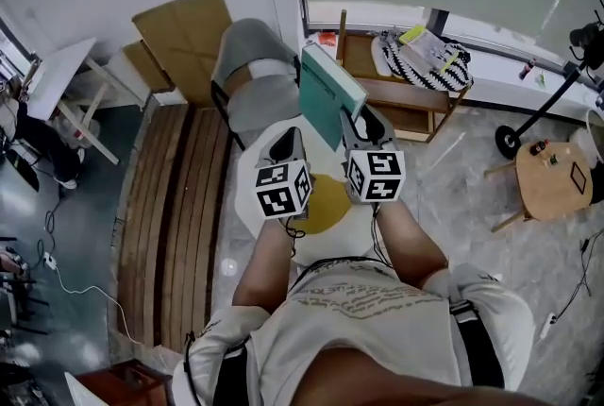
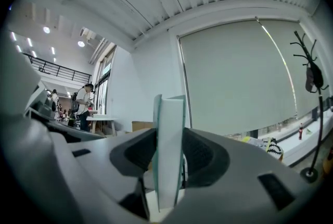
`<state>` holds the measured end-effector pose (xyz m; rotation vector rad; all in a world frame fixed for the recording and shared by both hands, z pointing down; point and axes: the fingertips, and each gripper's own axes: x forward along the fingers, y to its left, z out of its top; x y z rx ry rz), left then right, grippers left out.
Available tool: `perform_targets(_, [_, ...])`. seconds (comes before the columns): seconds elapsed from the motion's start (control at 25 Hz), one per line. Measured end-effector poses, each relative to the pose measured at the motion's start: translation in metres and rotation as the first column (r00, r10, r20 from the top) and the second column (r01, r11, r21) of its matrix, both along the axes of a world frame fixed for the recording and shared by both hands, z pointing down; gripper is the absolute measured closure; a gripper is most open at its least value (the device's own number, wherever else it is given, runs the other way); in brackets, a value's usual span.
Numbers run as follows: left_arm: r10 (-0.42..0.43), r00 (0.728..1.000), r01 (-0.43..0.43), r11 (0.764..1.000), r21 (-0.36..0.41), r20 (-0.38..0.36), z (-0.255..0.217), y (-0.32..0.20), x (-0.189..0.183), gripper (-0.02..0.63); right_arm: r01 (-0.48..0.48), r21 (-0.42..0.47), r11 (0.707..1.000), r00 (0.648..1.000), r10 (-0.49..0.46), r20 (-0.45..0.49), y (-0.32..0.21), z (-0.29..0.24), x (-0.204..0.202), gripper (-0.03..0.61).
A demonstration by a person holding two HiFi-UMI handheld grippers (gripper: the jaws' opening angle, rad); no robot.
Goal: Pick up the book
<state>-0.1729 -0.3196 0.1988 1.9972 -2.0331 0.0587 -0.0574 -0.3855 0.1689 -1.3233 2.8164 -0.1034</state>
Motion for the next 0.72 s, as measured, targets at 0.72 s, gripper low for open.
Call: perform_targets(0.72, [0.045, 0.996, -0.048, 0.998, 0.030, 0.082, -0.013, -0.011, 0.033, 0.594, -0.012, 0.040, 0.999, 1.000, 0.011, 0.018, 0.003, -0.002, 0.028, 0.403])
